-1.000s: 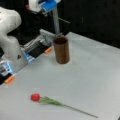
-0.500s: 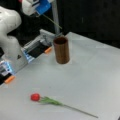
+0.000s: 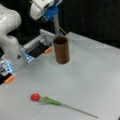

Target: Flower insertion into a vase

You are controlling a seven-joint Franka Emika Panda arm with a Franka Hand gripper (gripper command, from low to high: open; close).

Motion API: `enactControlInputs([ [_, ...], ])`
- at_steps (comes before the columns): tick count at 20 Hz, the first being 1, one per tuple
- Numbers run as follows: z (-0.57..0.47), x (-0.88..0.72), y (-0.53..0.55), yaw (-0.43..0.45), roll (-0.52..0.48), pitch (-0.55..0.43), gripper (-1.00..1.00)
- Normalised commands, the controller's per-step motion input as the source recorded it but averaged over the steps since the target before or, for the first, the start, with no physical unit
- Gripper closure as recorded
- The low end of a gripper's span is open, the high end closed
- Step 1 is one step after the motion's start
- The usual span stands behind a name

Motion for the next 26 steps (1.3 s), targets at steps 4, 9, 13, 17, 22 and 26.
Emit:
enactControlInputs([
  [4,0.11,0.11,0.10,0.061,-0.215,0.199,1.00],
  [9,0.10,0.06,0.08,0.049,-0.221,0.124,1.00],
  [13,0.09,0.06,0.07,0.046,-0.221,0.112,1.00],
  [17,0.09,0.07,0.07,0.045,-0.220,0.111,1.00],
  [22,0.09,0.07,0.07,0.045,-0.220,0.111,1.00],
  [26,0.09,0.07,0.07,0.045,-0.220,0.111,1.00],
])
